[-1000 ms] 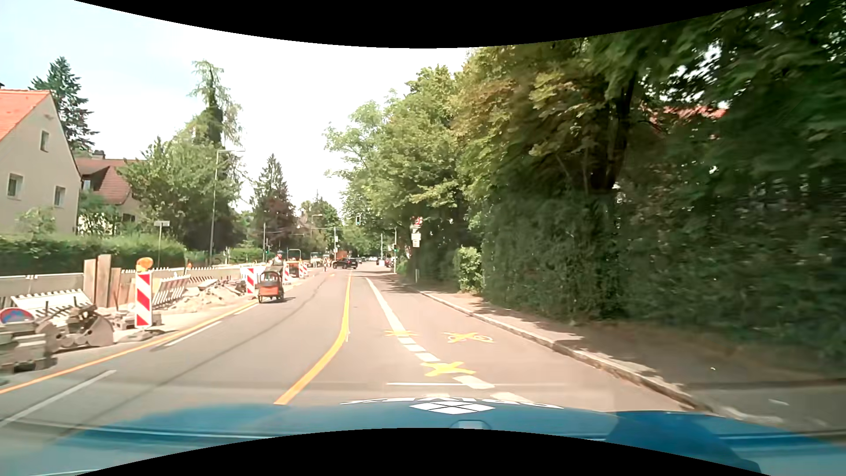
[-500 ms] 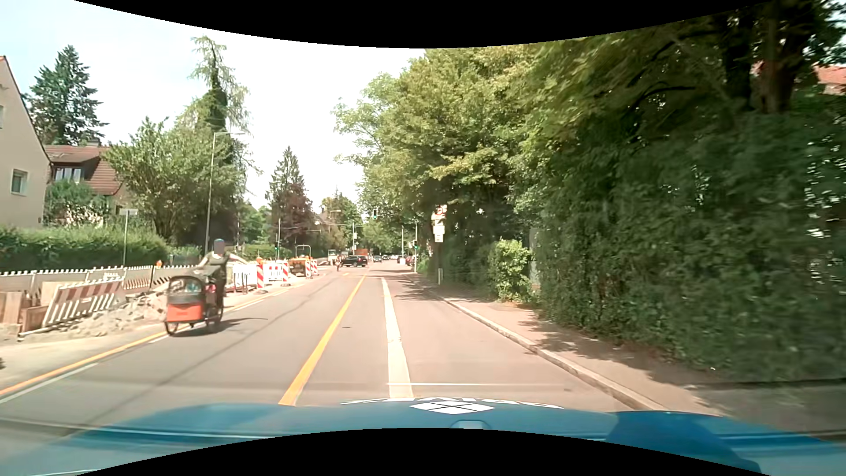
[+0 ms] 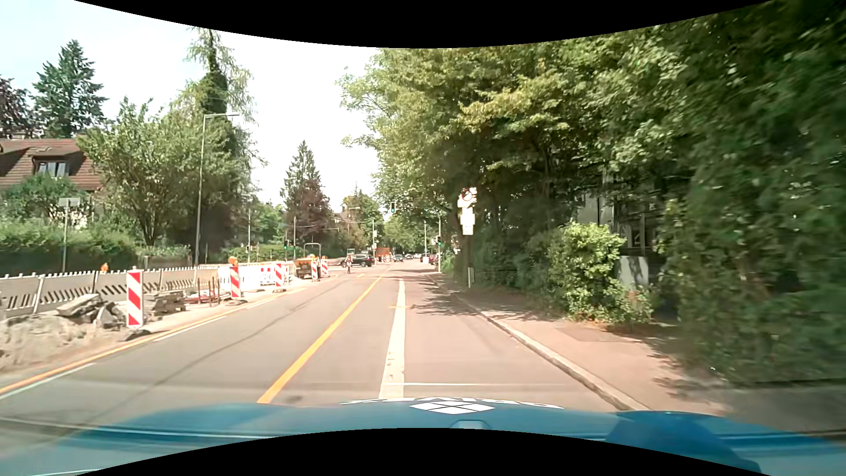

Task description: Follow the waypoints while adhering to traffic rules and regulations

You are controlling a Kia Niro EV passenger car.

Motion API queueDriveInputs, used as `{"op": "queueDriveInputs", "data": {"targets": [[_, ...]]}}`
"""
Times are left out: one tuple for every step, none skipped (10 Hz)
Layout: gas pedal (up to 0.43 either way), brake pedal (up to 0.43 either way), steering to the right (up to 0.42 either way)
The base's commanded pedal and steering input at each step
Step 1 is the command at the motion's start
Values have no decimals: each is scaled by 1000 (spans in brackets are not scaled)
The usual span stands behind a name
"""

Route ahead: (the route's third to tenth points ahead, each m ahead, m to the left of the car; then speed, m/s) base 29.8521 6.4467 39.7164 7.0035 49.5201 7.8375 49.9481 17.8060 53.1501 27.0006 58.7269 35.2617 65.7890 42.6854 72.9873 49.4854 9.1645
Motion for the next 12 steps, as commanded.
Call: {"op": "queueDriveInputs", "data": {"targets": [[150,0,-64],[150,0,-62],[150,0,-60],[138,0,-56],[118,0,-51],[28,0,-46],[0,0,-39],[0,0,-30],[0,0,-24],[0,0,-18],[0,0,-12],[0,0,-9]]}}
